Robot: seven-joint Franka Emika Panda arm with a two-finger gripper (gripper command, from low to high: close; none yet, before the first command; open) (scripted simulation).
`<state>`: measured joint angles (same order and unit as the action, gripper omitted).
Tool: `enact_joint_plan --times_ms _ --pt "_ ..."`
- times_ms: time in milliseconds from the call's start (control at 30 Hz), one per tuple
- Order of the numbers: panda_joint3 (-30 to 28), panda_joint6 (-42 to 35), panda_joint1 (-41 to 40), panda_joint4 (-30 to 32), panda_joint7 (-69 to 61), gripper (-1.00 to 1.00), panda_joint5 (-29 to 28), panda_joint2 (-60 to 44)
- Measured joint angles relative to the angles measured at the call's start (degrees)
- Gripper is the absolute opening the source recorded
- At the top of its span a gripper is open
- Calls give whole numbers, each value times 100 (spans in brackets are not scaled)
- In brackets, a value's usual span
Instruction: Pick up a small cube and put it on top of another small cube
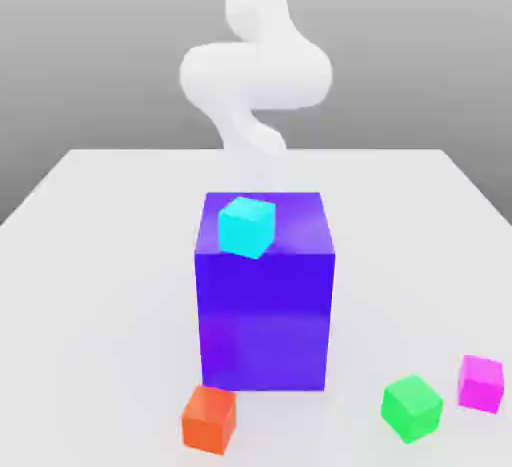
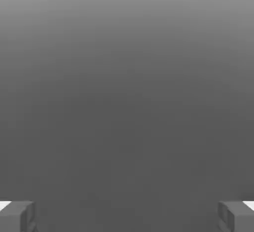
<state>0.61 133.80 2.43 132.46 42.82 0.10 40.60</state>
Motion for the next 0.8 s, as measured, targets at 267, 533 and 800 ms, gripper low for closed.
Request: enact_joint_plan --times_ms 267,533,800 --pt "285 653 724 221 -978 0 30 -1694" --pt "710 1296 1312 438 -1843 0 -69 -3354" --pt "1031 1926 1982 650 -2457 0 -521 -5039"
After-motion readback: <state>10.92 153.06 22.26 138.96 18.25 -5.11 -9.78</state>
